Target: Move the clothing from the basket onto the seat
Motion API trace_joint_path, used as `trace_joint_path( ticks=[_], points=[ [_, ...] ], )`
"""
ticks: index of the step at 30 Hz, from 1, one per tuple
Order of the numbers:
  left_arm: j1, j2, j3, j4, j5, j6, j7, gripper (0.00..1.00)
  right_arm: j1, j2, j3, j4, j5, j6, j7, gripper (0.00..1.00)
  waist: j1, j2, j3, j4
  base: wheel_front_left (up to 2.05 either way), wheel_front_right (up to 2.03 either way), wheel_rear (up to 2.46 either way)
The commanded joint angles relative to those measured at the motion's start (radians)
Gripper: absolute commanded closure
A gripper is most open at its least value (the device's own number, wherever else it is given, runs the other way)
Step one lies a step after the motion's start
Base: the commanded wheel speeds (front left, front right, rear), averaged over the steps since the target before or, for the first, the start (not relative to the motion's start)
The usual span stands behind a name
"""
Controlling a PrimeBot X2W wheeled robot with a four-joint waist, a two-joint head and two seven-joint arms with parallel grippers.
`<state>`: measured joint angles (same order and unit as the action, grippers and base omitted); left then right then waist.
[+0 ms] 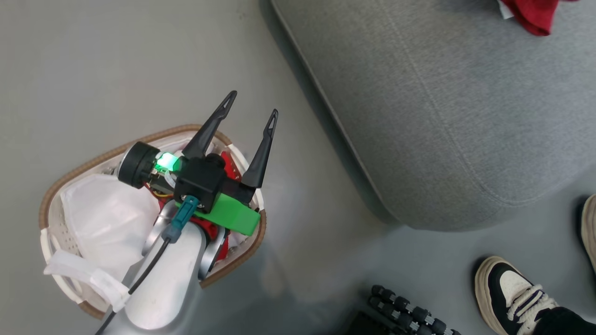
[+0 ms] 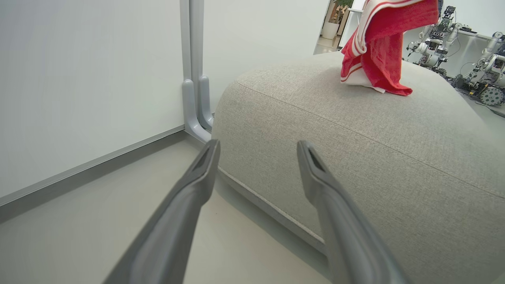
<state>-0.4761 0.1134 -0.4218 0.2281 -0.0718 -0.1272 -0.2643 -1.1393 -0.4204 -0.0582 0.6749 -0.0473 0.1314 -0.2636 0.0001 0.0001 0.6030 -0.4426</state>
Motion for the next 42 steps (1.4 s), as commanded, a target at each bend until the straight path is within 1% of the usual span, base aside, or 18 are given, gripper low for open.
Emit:
trace_joint_path(
  ticks=[1,4,7,10,11,12,13,14,15,24,30,36,42],
  points=[
    [-0.018,0.012,0.003,-0.003,0.005,-0.001,0.000,0.00,0.038,0.018,-0.008,0.019,-0.003,-0.001,-0.002,1.00,-0.0001,-0.0001,0.050,0.039,0.00,0.00,0.00],
    [-0.029,0.017,0.006,-0.002,0.011,-0.001,0.000,0.00,0.083,0.042,-0.044,0.043,-0.002,-0.001,-0.002,1.00,-0.0001,-0.0001,0.063,0.044,0.00,0.00,0.00],
    [-0.036,0.020,0.027,0.002,0.004,0.011,0.000,0.00,0.146,0.088,-0.085,0.063,0.013,-0.001,-0.002,1.00,-0.0001,-0.0001,0.071,0.045,0.00,0.00,0.00],
    [-0.039,0.020,0.045,0.004,-0.003,0.017,0.000,0.00,0.203,0.113,-0.112,0.070,0.024,-0.001,-0.002,1.00,-0.0001,-0.0001,0.074,0.044,0.00,0.00,0.00],
    [-0.040,0.019,0.050,0.007,-0.005,0.018,0.000,0.00,0.226,0.120,-0.119,0.074,0.028,-0.001,-0.002,0.85,-0.0001,-0.0001,0.074,0.045,0.00,0.00,0.00],
    [-0.041,0.020,0.053,0.008,-0.006,0.018,0.000,0.00,0.243,0.125,-0.127,0.075,0.032,-0.001,-0.002,0.67,-0.0001,-0.0001,0.073,0.045,0.00,0.00,0.00],
    [-0.043,0.020,0.057,0.010,-0.006,0.019,0.000,0.00,0.264,0.131,-0.132,0.079,0.033,-0.001,-0.002,0.39,-0.0001,-0.0001,0.071,0.046,0.00,0.00,0.00],
    [-0.043,0.020,0.060,0.012,-0.007,0.020,0.000,0.00,0.279,0.137,-0.137,0.081,0.035,-0.001,-0.002,0.04,-0.0001,-0.0001,0.069,0.047,0.00,0.00,0.00],
    [-0.042,0.019,0.063,0.015,-0.008,0.021,0.000,0.00,0.297,0.141,-0.149,0.076,0.040,-0.001,-0.002,0.00,-0.0001,-0.0001,0.065,0.048,0.00,0.00,0.00],
    [-0.009,0.007,0.103,0.039,-0.019,0.028,0.000,0.00,0.445,0.163,-0.211,0.040,0.075,-0.001,-0.002,0.00,-0.0001,-0.0001,0.010,0.064,0.00,0.00,0.00],
    [0.019,-0.006,0.133,0.047,-0.022,0.037,0.000,0.00,0.543,0.175,-0.220,-0.020,0.086,-0.001,-0.002,0.00,-0.0001,-0.0001,-0.054,0.081,0.00,0.00,0.00],
    [0.055,-0.018,0.167,0.051,-0.009,0.047,0.000,0.00,0.607,0.185,-0.183,-0.076,0.098,-0.001,-0.002,0.00,-0.0001,-0.0001,-0.128,0.105,0.00,0.00,0.00],
    [0.106,-0.030,0.221,0.047,-0.021,0.067,0.000,0.00,0.626,0.194,-0.088,-0.127,0.110,-0.001,-0.002,0.00,-0.0001,-0.0001,-0.195,0.140,0.00,0.00,0.00]
  ],
)
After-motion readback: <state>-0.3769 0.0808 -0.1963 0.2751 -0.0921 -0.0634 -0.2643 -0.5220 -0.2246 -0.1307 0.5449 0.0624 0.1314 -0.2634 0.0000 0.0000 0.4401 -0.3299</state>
